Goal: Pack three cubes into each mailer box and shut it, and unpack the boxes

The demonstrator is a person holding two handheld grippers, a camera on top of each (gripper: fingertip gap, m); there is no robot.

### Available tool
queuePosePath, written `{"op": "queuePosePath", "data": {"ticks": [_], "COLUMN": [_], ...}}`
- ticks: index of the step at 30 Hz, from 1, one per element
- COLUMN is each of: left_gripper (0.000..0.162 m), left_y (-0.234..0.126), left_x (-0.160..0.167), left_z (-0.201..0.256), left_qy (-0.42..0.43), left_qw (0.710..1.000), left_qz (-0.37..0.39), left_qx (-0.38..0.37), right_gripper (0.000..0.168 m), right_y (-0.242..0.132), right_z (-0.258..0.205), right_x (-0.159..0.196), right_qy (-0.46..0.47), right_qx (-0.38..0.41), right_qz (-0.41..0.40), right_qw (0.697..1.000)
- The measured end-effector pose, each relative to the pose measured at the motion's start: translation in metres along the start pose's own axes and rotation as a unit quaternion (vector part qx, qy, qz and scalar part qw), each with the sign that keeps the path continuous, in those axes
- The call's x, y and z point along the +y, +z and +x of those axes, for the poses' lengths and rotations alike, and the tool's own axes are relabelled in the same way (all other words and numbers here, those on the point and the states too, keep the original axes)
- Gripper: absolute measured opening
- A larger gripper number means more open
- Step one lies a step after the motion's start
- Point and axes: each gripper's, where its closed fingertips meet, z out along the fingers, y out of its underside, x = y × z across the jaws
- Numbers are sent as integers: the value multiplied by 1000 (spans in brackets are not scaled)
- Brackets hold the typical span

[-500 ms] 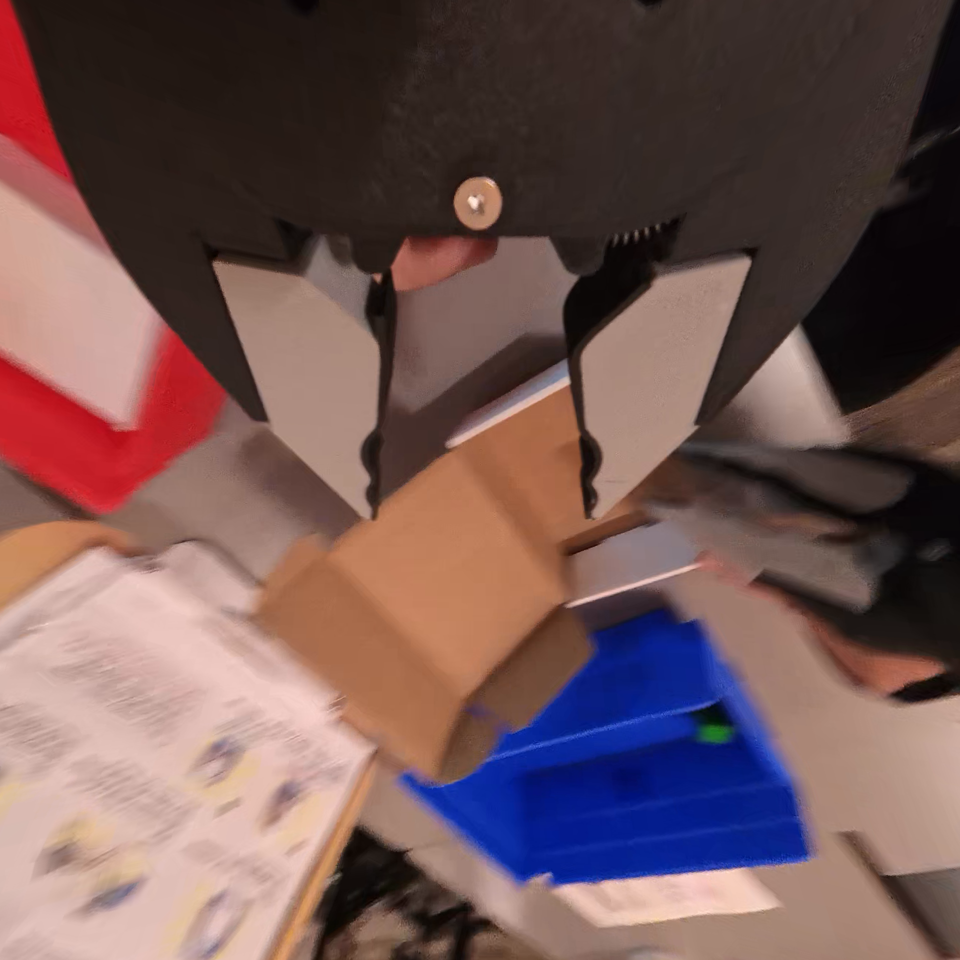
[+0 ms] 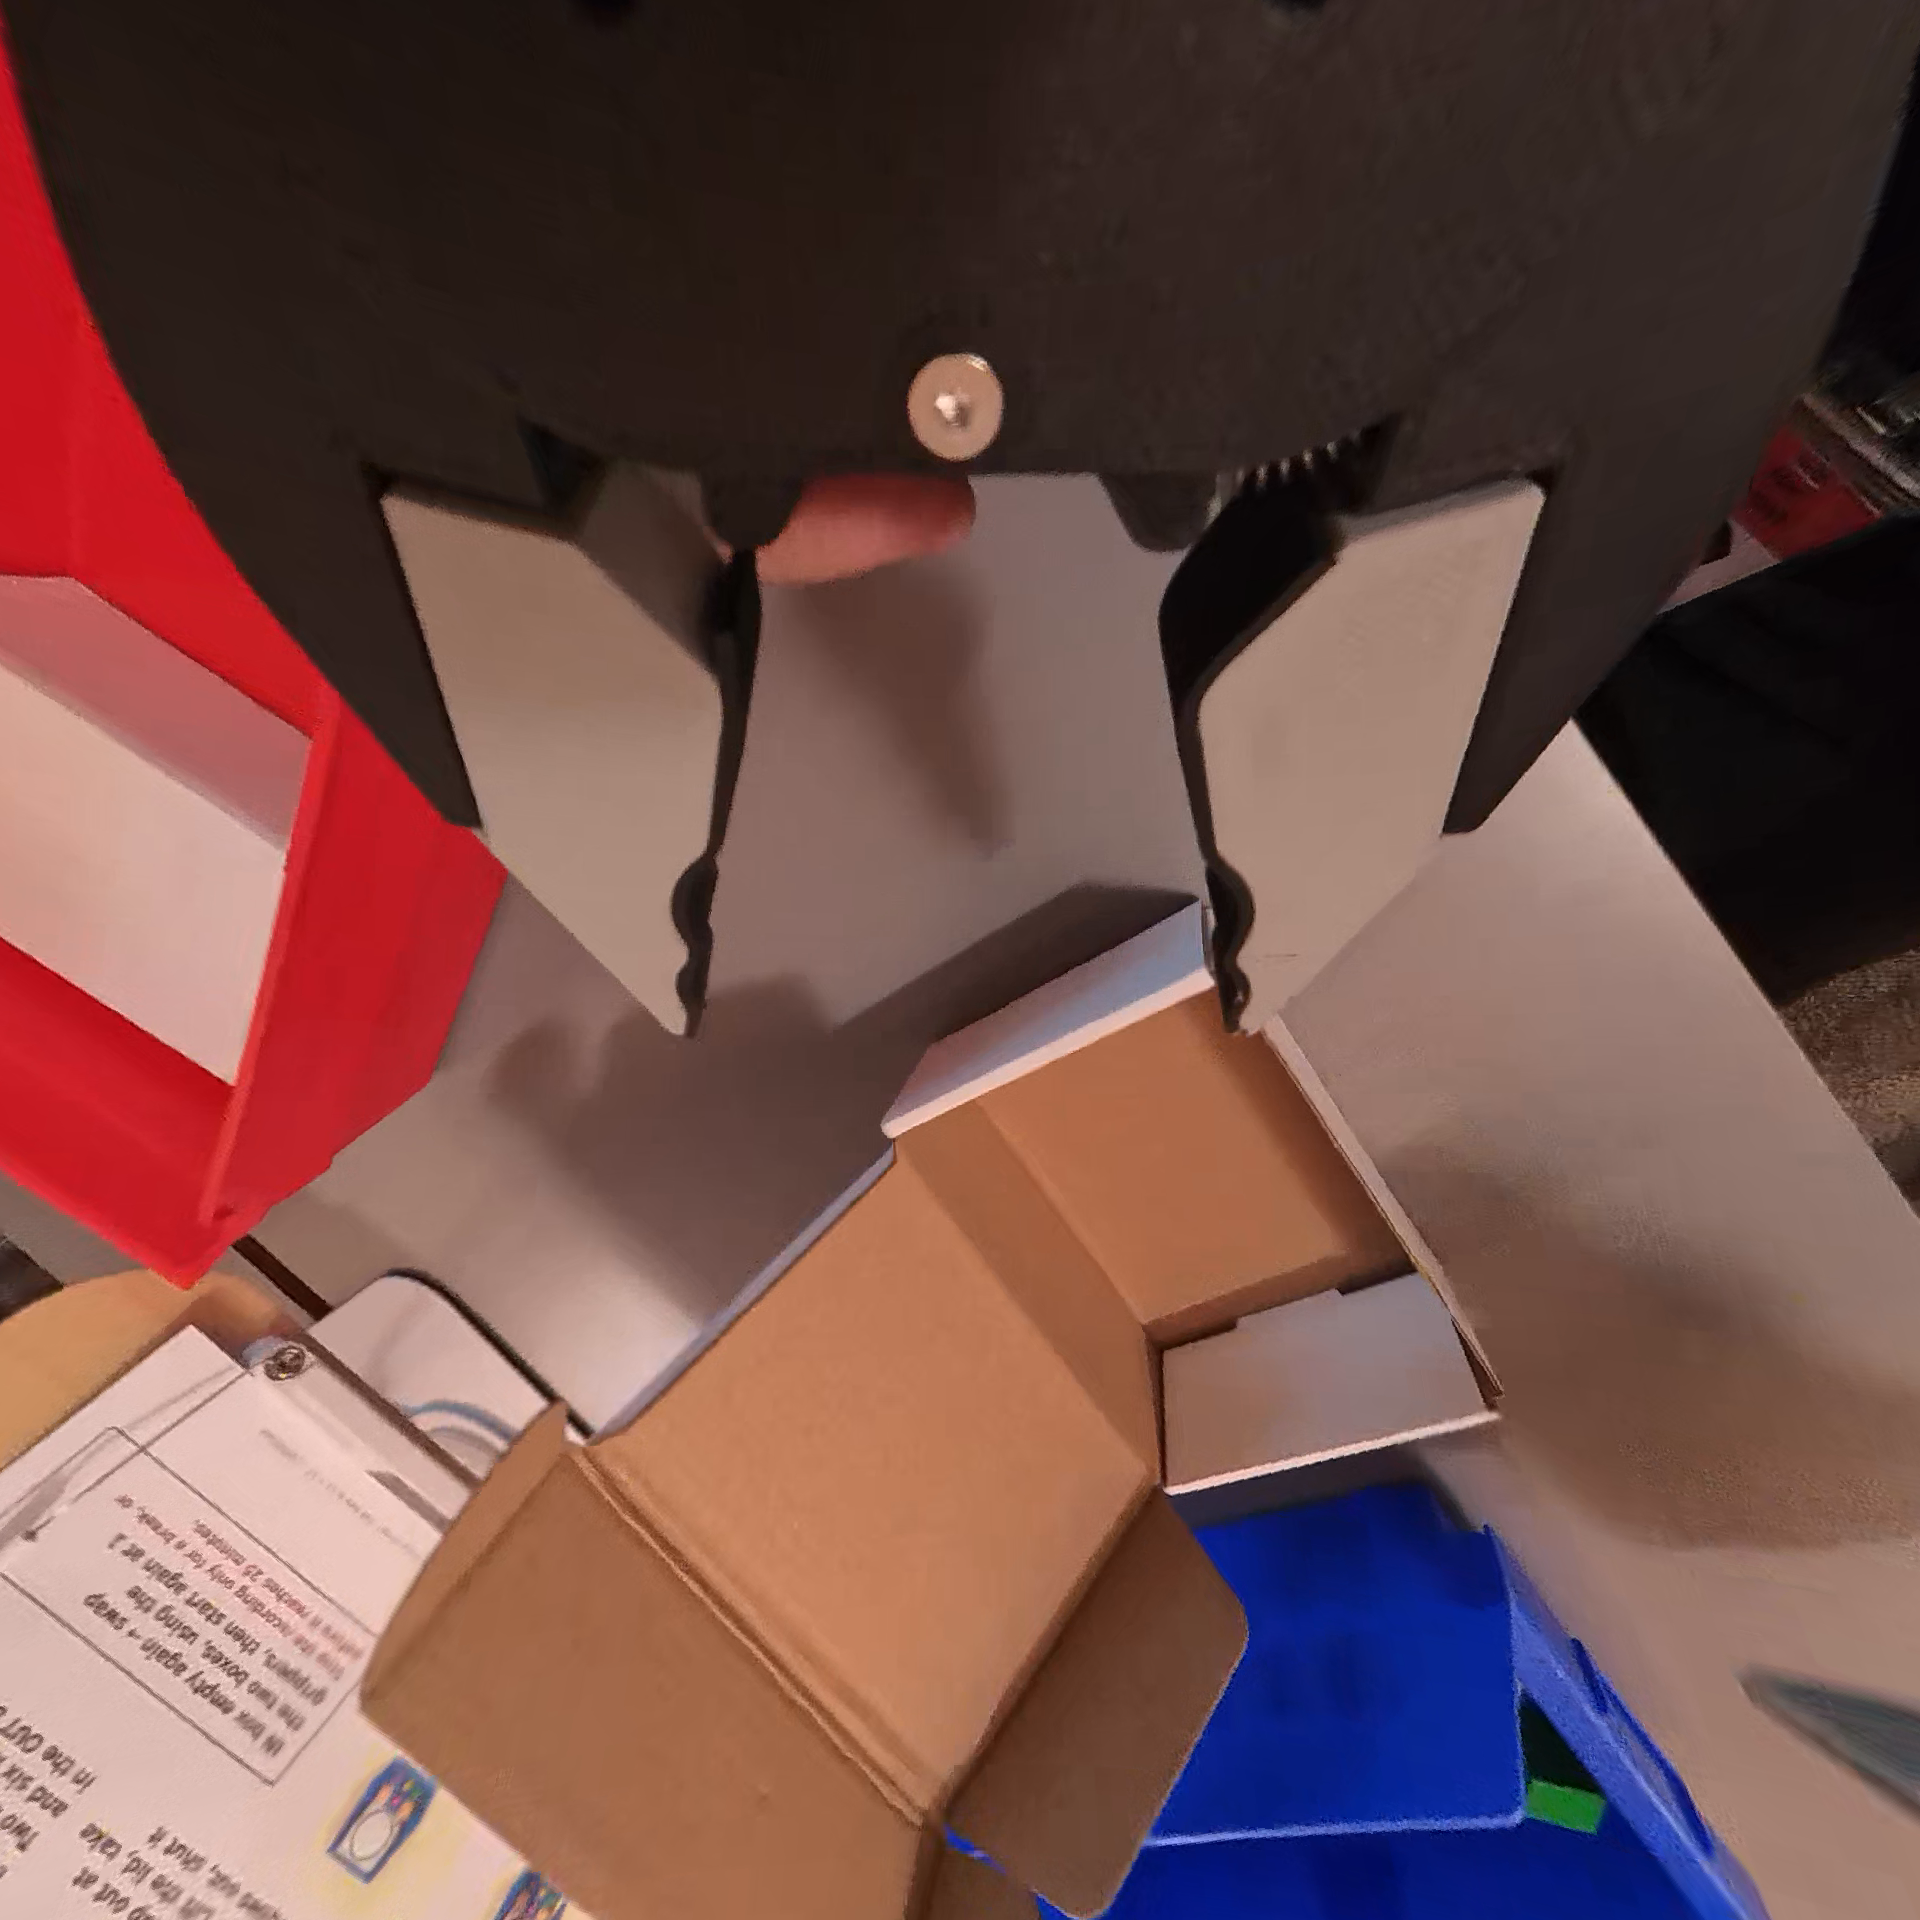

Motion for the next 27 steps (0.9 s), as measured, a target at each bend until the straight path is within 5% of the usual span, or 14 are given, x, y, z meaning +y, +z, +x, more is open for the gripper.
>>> {"op": "queuePosePath", "data": {"ticks": [1, 4, 6, 8, 11, 13, 15, 18, 22, 27], "left_gripper": [45, 35, 44, 55, 27, 37, 28, 53, 33, 35], "left_y": [-11, -38, -54, -60, -46, -33, -20, -7, -2, -1], "left_x": [2, 21, 46, 49, 59, 70, 74, 80, 83, 99], "left_z": [-13, -70, -118, -134, -133, -129, -122, -115, -114, -118], "left_qy": [-35, -161, -320, -409, -429, -430, -435, -455, -457, -417], "left_qw": [999, 980, 925, 884, 875, 871, 871, 865, 866, 869], "left_qz": [21, 33, 19, 69, 38, -7, -30, -50, -52, -101], "left_qx": [-13, -114, -206, -216, -220, -236, -227, -207, -197, -246], "right_gripper": [94, 94, 91, 93, 94, 96, 101, 104, 100, 103], "right_y": [-3, -11, -19, -25, -30, -32, -34, -38, -45, -53], "right_z": [2, 21, 35, 39, 46, 51, 59, 74, 81, 94], "right_x": [2, 5, 0, -4, -7, -9, -11, -10, -20, -32], "right_qy": [3, -8, 3, 24, 46, 62, 75, 90, 103, 110], "right_qx": [4, 46, 78, 76, 79, 82, 91, 115, 115, 156], "right_qz": [6, 9, 23, 37, 50, 63, 76, 85, 130, 195], "right_qw": [1000, 999, 997, 996, 995, 993, 990, 986, 979, 962]}}
